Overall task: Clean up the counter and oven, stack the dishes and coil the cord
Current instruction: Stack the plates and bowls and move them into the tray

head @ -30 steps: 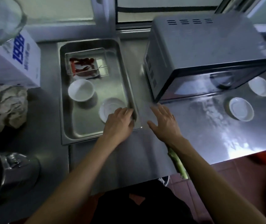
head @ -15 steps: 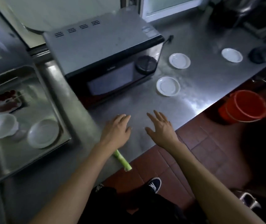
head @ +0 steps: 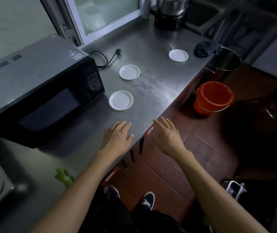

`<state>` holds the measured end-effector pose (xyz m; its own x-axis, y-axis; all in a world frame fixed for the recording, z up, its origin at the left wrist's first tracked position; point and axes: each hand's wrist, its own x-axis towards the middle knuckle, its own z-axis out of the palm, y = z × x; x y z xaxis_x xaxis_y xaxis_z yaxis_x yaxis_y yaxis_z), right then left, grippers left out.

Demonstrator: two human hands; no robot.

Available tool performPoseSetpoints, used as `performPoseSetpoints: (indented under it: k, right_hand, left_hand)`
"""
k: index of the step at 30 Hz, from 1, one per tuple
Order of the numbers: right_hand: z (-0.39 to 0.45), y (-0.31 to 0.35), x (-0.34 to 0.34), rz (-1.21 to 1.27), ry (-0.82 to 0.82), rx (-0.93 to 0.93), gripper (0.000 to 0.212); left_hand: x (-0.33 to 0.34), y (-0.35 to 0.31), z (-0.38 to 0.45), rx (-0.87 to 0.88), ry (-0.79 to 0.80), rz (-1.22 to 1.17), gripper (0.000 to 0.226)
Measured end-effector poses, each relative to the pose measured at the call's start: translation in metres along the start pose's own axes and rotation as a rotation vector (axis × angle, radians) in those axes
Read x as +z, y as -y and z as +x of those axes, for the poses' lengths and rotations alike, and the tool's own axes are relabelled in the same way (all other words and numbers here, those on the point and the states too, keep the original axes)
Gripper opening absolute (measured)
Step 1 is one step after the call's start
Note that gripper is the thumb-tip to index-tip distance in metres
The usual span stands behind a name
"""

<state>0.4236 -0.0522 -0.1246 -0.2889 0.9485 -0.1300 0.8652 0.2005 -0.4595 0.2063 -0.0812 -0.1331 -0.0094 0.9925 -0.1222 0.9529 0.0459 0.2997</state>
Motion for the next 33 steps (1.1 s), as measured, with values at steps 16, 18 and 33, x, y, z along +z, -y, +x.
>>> performPoseSetpoints:
  k: [16, 18, 33]
  right_hand:
    - [0.119, -0.034, 0.024, -0.064, 0.188, -0.066, 0.063]
    - [0.147, -0.028, 0.024, -0.105, 0.221, -0.105, 0.063]
    - [0.256, -0.030, 0.009, -0.162, 0.326, -0.214, 0.064]
  left_hand:
    - [0.034, 0.018, 0.115, -0.118, 0.076, 0.006, 0.058]
    - [0.035, 0.026, 0.132, -0.141, 0.067, 0.006, 0.057]
    - [0.040, 0.058, 0.217, -0.289, 0.122, 0.005, 0.093]
